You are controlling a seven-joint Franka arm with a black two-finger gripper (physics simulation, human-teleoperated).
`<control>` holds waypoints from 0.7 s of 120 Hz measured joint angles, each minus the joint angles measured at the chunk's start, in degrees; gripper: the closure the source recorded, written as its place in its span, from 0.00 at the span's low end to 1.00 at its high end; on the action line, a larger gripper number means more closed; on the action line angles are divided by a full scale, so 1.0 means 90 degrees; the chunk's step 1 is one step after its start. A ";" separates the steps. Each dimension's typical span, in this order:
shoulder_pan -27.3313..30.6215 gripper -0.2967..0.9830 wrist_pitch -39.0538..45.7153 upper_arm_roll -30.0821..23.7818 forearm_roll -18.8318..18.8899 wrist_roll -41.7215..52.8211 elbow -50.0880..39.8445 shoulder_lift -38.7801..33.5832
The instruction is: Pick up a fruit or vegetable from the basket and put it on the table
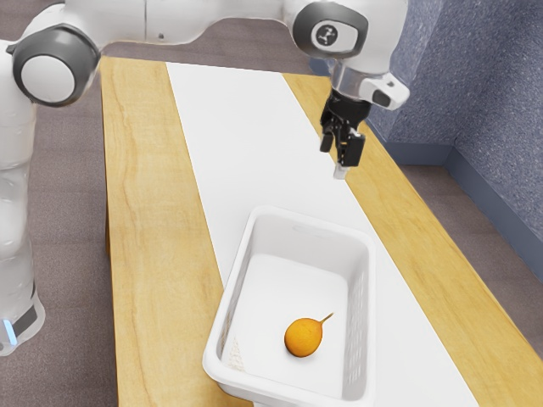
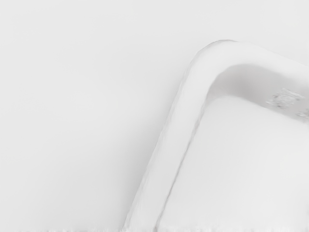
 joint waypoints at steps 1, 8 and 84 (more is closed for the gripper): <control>0.0012 0.23 0.0016 -0.0050 0.0006 0.0010 -0.0044 -0.0019; 0.0030 0.23 0.0150 -0.0367 0.0041 0.0079 -0.0334 -0.0123; -0.0391 0.24 0.2897 -0.1464 -0.0455 0.0557 -0.2713 -0.0667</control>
